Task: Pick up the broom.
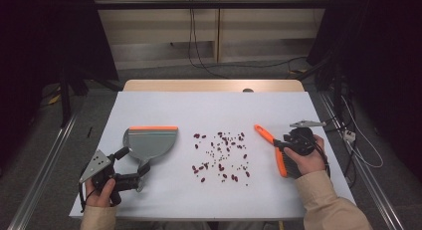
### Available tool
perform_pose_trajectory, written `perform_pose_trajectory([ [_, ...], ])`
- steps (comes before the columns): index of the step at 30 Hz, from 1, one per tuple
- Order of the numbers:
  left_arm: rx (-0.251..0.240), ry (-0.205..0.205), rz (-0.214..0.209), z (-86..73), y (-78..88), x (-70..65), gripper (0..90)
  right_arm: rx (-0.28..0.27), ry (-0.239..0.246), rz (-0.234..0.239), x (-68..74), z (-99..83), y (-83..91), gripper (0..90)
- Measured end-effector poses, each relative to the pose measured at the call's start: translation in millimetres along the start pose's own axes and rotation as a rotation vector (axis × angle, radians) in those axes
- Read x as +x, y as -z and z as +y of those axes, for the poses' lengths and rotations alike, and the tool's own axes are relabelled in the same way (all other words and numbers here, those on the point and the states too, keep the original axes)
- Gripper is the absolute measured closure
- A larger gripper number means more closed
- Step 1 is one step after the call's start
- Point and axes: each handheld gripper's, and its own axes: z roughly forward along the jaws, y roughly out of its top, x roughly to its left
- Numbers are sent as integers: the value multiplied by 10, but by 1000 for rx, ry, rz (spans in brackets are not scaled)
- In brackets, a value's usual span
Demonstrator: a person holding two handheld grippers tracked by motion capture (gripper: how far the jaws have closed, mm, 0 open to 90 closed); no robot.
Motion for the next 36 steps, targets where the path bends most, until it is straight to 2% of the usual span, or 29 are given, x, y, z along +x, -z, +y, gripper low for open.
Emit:
perform_pose_trajectory([
  [4,4,0,-6,-4,-16,-1,19,67,-14,-16,-8,22,-72,588],
  [6,7,2,-7,-5,-20,-3,19,95,-18,-1,-26,29,-117,588],
  [8,8,1,-8,-5,-23,-3,19,122,-22,-17,-26,23,-155,588],
  [10,8,1,-9,-6,-25,-4,19,132,-25,-16,-22,13,-192,589],
  [13,16,-4,-8,-12,-31,3,19,136,-37,-8,-5,16,-234,673],
  [15,15,-4,-8,-10,-30,1,19,150,-18,-40,44,28,-263,674],
  [18,14,-6,-5,-7,-28,1,19,170,-19,-57,67,53,-280,679],
  [19,13,-6,-4,-7,-28,1,19,188,-36,-46,53,76,-282,682],
  [21,17,-9,-6,-8,-32,-1,19,180,-55,-29,26,75,-284,686],
  [23,16,-7,-7,-9,-36,-3,19,170,-56,-26,23,74,-285,692],
  [25,21,-12,-7,-9,-48,-3,19,135,-61,-5,41,93,-321,698],
  [27,19,-8,-7,-9,-50,-7,19,132,-54,-5,72,120,-357,698],
  [36,17,-6,-10,-5,-73,-3,19,162,-35,5,90,189,-388,696],
])
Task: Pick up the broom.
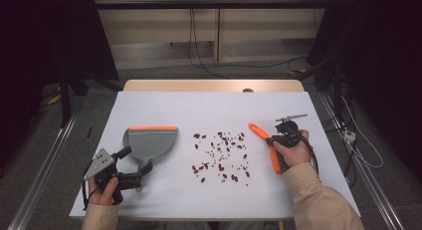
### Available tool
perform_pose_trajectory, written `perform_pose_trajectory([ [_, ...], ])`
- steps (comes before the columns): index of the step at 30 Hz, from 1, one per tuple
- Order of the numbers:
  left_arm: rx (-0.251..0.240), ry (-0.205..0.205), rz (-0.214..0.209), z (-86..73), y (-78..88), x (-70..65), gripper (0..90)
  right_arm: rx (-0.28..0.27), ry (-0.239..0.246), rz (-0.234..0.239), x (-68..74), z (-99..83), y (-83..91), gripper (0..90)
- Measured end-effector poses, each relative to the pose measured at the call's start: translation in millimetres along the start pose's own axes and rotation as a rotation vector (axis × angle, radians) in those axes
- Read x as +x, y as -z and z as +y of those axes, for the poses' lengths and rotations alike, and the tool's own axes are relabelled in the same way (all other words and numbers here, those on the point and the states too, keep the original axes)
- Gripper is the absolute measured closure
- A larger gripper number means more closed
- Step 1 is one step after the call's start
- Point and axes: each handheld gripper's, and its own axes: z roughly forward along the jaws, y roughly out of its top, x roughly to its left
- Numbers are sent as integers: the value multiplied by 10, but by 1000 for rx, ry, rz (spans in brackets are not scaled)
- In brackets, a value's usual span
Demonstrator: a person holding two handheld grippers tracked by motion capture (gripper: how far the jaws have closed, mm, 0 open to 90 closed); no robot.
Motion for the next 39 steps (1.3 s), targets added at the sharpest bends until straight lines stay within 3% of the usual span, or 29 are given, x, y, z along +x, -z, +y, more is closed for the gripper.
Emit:
perform_pose_trajectory([
  [6,4,-5,-7,4,-13,-13,19,28,2,-16,-3,-8,52,603],
  [12,8,-19,-4,15,-17,-10,19,110,33,-19,47,40,-13,666],
  [14,6,-16,2,15,-16,0,20,157,-4,-8,26,93,-28,685],
  [18,3,-22,1,14,-11,0,20,167,-18,-3,14,108,-34,691],
  [25,-10,-16,9,34,1,-2,20,151,-11,9,1,95,-26,695],
  [31,13,-35,-11,14,-35,-59,21,163,4,13,-5,126,-7,698],
  [35,1,-28,-1,29,-11,-65,21,125,15,13,-5,119,46,699],
  [39,-20,-26,5,76,4,-95,21,20,-12,45,-63,64,185,700],
])
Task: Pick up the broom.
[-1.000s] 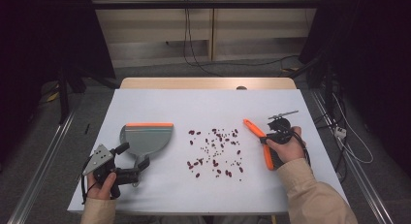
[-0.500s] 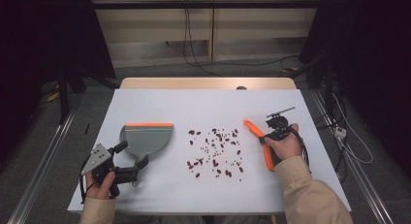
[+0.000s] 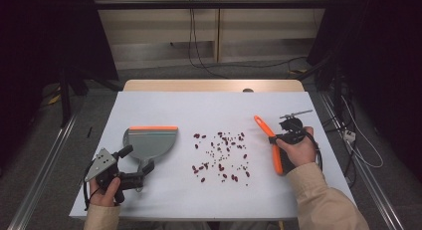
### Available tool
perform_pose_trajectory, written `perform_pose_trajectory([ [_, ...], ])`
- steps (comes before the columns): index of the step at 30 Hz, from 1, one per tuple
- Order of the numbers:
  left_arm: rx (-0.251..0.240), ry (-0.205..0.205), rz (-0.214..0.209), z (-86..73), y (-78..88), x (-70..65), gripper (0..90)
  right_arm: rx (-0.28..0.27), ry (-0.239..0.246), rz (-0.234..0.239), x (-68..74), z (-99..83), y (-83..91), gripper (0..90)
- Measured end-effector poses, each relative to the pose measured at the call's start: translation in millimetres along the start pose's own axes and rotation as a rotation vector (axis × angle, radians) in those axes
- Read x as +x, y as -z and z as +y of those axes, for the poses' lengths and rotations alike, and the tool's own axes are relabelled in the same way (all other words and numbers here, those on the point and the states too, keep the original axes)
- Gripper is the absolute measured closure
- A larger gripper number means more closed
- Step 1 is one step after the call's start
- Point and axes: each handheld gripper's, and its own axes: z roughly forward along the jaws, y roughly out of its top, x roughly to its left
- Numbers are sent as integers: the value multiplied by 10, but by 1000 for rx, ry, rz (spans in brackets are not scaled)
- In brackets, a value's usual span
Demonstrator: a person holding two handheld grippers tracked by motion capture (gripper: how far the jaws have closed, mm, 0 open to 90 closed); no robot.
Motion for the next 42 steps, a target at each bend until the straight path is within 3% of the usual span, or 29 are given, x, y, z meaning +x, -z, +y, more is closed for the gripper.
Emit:
perform_pose_trajectory([
  [1,0,0,0,0,0,0,21,0,0,0,0,0,0,700],
  [3,1,-10,-1,24,0,-24,21,-100,-14,19,-29,-63,114,701],
  [10,-25,1,-17,145,-40,-131,21,-331,-35,76,-32,-208,393,705],
  [13,-32,-8,-43,218,-90,-212,21,-412,-34,100,-14,-260,493,706],
  [19,-29,-32,-80,300,-198,-333,20,-523,-56,134,-7,-325,627,710],
  [25,-35,-40,-108,354,-320,-428,20,-615,-87,169,-60,-383,728,711],
  [29,-39,-45,-118,374,-361,-458,20,-646,-94,188,-58,-366,793,711],
  [37,-44,-57,-141,443,-472,-544,20,-687,-34,183,122,-235,857,711],
  [42,-34,-66,-159,479,-581,-590,19,-716,-28,215,238,-143,860,711],
])
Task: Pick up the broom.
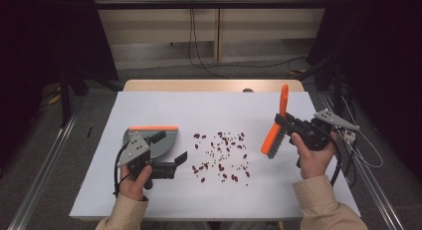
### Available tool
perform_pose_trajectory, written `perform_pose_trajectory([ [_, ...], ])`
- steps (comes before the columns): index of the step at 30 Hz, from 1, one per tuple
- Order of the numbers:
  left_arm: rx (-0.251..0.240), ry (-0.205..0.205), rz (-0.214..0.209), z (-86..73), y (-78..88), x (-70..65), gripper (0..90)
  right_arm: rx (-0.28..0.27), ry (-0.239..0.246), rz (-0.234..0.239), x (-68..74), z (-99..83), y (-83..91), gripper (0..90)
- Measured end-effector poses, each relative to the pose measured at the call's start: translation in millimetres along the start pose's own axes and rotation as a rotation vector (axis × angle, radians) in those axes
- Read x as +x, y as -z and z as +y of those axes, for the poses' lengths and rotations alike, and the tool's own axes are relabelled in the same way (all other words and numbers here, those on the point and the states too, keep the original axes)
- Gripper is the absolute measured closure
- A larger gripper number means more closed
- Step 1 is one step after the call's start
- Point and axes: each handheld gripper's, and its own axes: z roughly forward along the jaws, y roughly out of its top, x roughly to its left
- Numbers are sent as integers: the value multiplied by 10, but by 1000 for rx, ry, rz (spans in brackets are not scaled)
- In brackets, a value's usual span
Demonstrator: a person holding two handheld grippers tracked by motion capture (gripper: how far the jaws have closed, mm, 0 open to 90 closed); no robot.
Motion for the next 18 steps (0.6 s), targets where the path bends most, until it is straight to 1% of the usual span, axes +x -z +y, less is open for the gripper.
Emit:
perform_pose_trajectory([
  [1,0,0,0,0,0,0,19,0,0,0,0,0,0,711],
  [2,4,4,-3,3,-29,-10,20,1,21,-4,53,17,-43,710],
  [3,4,3,-6,7,-58,-16,20,4,26,7,72,24,-65,710],
  [5,9,15,-14,17,-139,-44,17,3,33,7,114,37,-107,710],
  [7,12,19,-29,27,-194,-63,14,6,34,22,159,51,-152,710],
  [8,12,19,-29,27,-194,-63,13,6,37,25,187,56,-172,710],
  [9,20,19,-39,31,-223,-72,14,5,44,27,222,63,-196,710],
  [10,35,31,-51,37,-293,-100,14,10,54,32,254,70,-221,710],
  [11,35,31,-51,37,-293,-100,14,11,57,36,287,72,-249,710],
  [12,42,34,-65,38,-364,-125,14,12,57,46,320,74,-278,710],
  [14,46,38,-72,34,-430,-152,17,13,70,57,393,83,-333,710],
  [15,49,36,-77,34,-457,-162,20,15,83,61,426,89,-361,710],
  [17,51,35,-95,31,-509,-189,27,16,91,75,491,98,-414,710],
  [18,51,35,-95,31,-509,-189,28,16,92,82,524,101,-441,710],
])
